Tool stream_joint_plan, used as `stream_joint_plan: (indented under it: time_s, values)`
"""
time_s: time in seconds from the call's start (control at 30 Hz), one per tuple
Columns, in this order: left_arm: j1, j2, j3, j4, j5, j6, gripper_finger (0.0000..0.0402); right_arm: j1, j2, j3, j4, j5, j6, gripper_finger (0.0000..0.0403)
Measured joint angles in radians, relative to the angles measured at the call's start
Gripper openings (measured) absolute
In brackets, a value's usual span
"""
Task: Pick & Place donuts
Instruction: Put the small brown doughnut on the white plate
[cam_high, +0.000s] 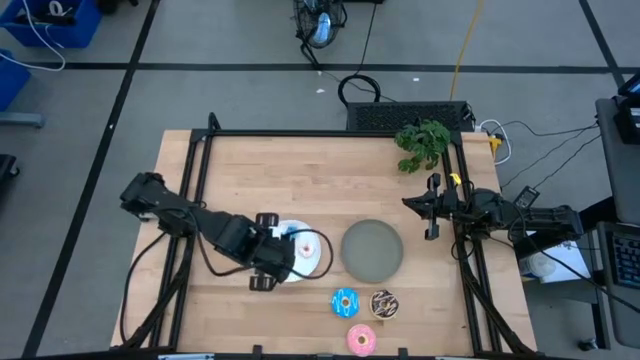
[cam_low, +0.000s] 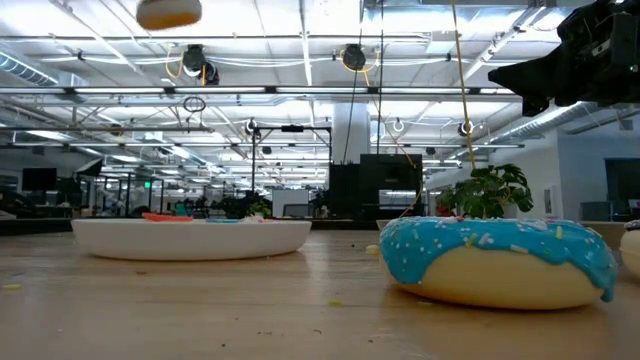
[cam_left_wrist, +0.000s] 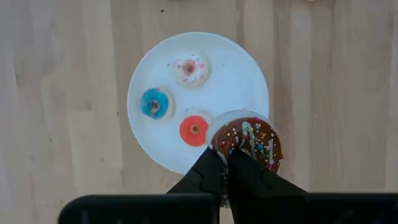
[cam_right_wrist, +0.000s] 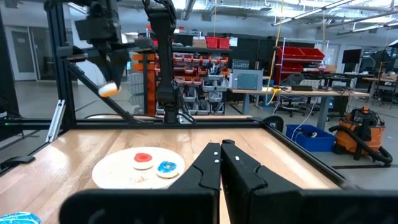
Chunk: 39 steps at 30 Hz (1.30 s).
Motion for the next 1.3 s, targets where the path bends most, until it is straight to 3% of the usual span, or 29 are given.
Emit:
stream_joint_plan:
  time_s: [0.1,0.4,1.0,1.1,1.3]
  values:
    - [0.017,0.007,-0.044,0.052,0.013,-0.003,0.0014,0.0,0.0,0.0,0.0,0.0,0.0,0.0]
    - [0.07,0.119,-0.157,0.27,0.08,0.178,0.0019,0.0,0.001,0.0,0.0,0.0,0.0,0.0]
    - [0.165,0.261,-0.323,0.401,0.209,0.25,0.0008,0.0,0.003,0.0,0.0,0.0,-0.002,0.0]
    - [0.165,0.262,-0.323,0.414,0.247,0.213,0.0032,0.0,0.003,0.0,0.0,0.0,-0.002,0.0]
    - [0.151,0.262,-0.312,0.415,0.237,0.233,0.013,0.0,0.003,0.0,-0.001,0.0,-0.001,0.0]
